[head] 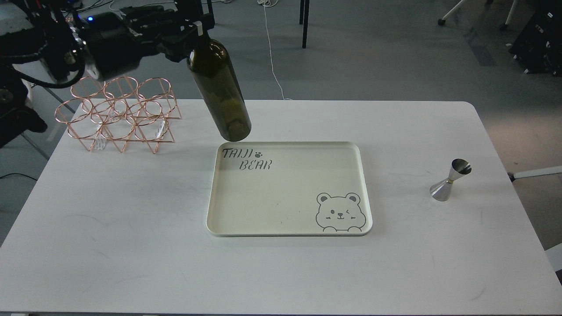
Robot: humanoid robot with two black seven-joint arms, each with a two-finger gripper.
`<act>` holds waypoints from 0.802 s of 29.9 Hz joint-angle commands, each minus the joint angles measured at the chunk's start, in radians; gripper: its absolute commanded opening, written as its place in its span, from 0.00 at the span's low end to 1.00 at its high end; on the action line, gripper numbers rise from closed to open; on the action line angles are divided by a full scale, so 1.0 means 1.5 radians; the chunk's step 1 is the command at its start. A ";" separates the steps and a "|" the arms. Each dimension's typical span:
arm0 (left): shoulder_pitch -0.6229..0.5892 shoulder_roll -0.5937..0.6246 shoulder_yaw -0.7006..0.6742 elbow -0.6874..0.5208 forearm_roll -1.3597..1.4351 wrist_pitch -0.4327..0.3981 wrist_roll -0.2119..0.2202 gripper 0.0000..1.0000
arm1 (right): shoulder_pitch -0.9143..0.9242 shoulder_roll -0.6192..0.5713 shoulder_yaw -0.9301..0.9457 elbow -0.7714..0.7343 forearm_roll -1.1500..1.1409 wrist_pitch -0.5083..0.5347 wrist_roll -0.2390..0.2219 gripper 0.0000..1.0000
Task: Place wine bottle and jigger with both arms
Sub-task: 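Lift the wine bottle with the left gripper toward the copper rack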
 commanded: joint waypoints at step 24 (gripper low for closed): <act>-0.048 -0.020 0.096 0.296 0.028 0.059 -0.037 0.09 | 0.021 0.003 -0.005 0.001 0.000 0.000 0.000 0.96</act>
